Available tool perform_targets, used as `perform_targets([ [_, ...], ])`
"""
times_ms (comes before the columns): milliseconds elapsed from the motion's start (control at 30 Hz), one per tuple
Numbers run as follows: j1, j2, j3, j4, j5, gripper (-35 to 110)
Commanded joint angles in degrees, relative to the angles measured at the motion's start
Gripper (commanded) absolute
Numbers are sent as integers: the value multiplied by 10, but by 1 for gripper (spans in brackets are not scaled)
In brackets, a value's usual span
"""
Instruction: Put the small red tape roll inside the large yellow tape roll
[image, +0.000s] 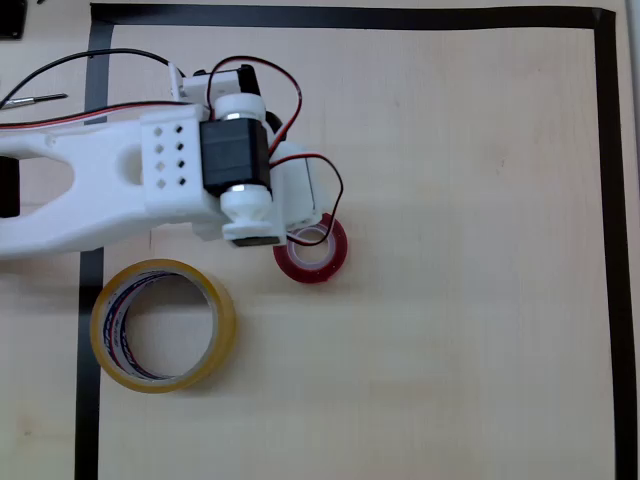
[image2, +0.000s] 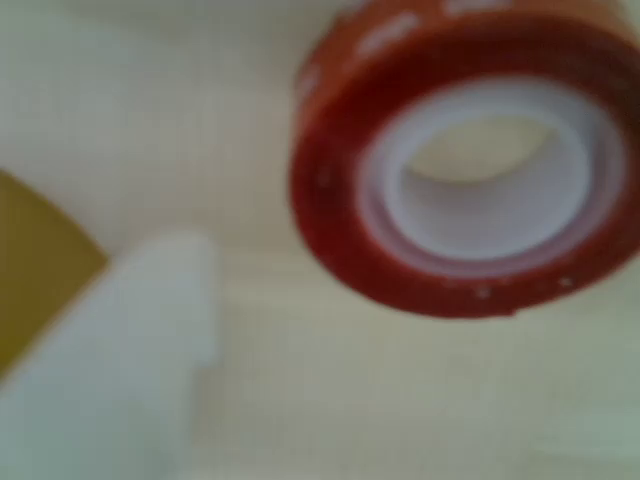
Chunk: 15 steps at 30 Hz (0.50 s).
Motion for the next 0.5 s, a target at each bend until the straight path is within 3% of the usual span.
perform_targets([
  [0,-1,42,-2,-5,9,27],
  [200,3,31,21,-31,9,27],
  [467,-8,136,207,-133,8,28],
])
